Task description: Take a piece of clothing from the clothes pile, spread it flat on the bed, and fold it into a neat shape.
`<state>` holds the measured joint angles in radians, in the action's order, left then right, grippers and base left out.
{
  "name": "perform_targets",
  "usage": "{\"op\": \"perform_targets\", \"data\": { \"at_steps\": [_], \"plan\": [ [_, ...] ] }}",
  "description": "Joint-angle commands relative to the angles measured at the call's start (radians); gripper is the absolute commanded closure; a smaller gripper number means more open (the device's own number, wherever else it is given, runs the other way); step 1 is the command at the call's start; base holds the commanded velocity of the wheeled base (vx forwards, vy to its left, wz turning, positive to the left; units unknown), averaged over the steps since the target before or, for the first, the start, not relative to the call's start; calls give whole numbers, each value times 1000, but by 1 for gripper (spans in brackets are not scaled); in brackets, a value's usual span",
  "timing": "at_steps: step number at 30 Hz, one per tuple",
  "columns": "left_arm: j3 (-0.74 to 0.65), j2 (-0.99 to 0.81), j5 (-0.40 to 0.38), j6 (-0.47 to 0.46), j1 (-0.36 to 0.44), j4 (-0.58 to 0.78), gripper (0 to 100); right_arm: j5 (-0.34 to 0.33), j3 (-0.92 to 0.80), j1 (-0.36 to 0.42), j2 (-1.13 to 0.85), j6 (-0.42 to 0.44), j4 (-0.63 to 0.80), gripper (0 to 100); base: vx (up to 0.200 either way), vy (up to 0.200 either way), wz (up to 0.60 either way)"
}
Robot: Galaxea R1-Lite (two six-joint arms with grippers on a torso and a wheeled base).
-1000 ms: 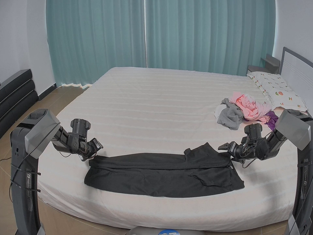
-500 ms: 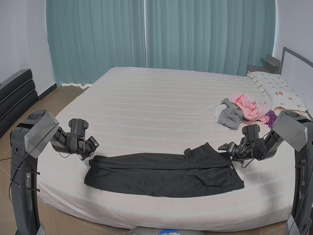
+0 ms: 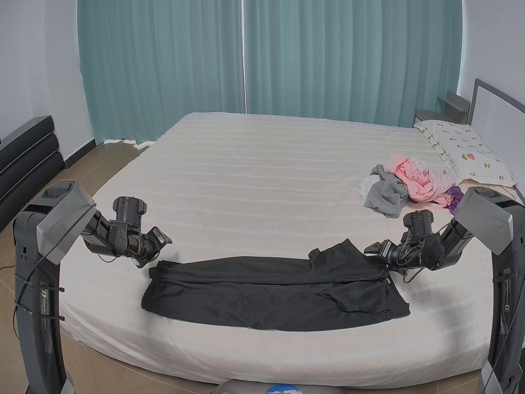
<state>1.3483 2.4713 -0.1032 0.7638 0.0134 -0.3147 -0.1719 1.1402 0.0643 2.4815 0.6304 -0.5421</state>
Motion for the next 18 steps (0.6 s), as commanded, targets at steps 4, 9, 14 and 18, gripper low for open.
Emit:
{"op": "perform_targets", "data": {
  "at_steps": [4,9,14,18],
  "plan": [
    [-51,6,-15,-115,14,-1,0,-1,1,5,2,0,-2,0,0,0,0],
    [-77,5,-16,-169,19,-1,100,0,1,5,0,0,-4,0,0,0,0],
    [-78,6,-7,-170,17,-4,100,-1,1,5,0,2,-6,0,0,0,0],
    [-90,-2,8,-164,7,-32,100,5,7,5,2,15,-7,0,0,0,0]
  ]
}}
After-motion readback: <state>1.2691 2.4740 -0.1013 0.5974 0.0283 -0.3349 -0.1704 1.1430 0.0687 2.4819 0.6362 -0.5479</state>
